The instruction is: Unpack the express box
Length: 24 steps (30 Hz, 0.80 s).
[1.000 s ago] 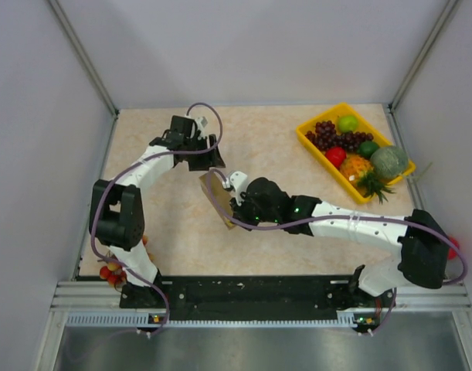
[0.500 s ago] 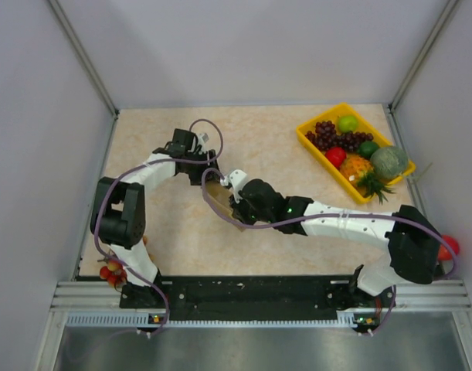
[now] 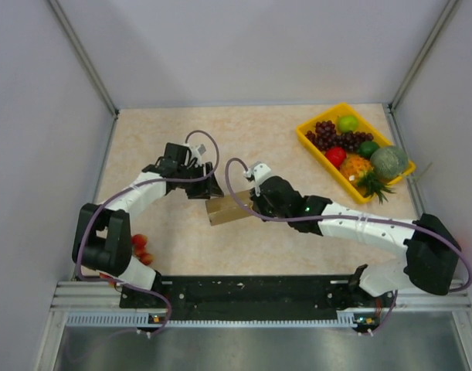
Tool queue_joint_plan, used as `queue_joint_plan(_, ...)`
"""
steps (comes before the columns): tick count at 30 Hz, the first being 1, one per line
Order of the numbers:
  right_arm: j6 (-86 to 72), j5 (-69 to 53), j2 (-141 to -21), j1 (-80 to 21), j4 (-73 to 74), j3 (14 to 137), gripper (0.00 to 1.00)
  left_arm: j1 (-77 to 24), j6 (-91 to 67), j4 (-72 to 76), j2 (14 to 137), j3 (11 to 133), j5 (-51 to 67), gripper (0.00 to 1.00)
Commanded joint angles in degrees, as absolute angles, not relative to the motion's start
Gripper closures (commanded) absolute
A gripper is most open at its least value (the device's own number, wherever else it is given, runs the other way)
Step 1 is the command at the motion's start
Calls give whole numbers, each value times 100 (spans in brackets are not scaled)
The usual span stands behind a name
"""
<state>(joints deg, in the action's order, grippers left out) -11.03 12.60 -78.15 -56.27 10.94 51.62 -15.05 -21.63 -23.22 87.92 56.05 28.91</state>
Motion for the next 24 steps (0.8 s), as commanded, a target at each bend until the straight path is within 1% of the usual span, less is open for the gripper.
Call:
queue_joint_plan(1, -1239, 1283, -7349, -5537, 1133, 5150, 100, -1739, -2066, -1943, 8429, 5528, 3182, 35)
queue_joint_plan(4, -1441, 1257, -6919, -5441, 1379, 5028, 100, -2072, -1821, -1890, 8385, 5730, 2920, 31)
queue_joint_plan(7, -1713, 854, -6453, -5274, 1450, 4694, 100, -2450, -1487, -1881, 8446, 5976, 2516, 26)
queue_joint_plan(8, -1818, 800, -6121, -5239, 1441, 4598, 100, -2530, -1424, -1881, 8481, 6081, 2427, 23)
queue_joint_plan(12, -2030, 572, -5529, -5037, 1599, 4272, 100, -2812, -1091, -1723, 8666, 6196, 2382, 18)
queue_joint_plan(13, -2074, 510, -5459, -4958, 1626, 4245, 100, -2926, -925, -1723, 8692, 6214, 2338, 2)
queue_joint_plan(18, -2259, 343, -5352, -4588, 1652, 4166, 100, -3111, -484, -1723, 8824, 6310, 2136, 1)
queue_joint_plan(21, -2259, 360, -5396, -4474, 1635, 4210, 100, -3155, -369, -1758, 8973, 6381, 1795, 1)
queue_joint_plan(24, -2259, 325, -5449, -4334, 1573, 4184, 100, -3287, -98, -1144, 8842, 5995, 1617, 1)
